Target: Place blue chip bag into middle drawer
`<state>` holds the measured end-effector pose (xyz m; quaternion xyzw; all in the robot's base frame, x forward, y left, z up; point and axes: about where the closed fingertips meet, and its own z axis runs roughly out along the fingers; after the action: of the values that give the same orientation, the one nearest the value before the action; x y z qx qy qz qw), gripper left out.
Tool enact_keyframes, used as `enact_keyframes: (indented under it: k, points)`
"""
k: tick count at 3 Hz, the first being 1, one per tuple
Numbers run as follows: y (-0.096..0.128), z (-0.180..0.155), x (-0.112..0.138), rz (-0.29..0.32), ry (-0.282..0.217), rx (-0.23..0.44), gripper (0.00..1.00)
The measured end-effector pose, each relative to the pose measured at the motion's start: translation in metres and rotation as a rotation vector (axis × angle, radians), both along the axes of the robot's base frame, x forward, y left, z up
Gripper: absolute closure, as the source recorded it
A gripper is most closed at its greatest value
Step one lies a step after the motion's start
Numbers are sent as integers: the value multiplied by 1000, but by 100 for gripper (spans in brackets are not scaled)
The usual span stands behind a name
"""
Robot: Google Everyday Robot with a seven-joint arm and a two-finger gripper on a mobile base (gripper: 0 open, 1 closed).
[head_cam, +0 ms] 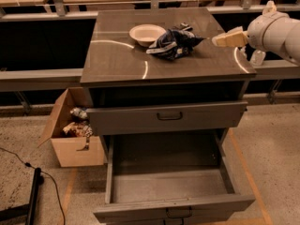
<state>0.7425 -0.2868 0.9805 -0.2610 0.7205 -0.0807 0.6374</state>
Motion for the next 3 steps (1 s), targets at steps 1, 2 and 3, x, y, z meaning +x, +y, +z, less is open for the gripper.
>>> enact_keyframes:
  k: [1, 2, 3]
  points:
    - [16, -1, 49, 39, -28, 35, 0]
    - [36, -11, 77, 98, -12, 53, 0]
    - [54, -19, 77, 173, 33, 72, 0]
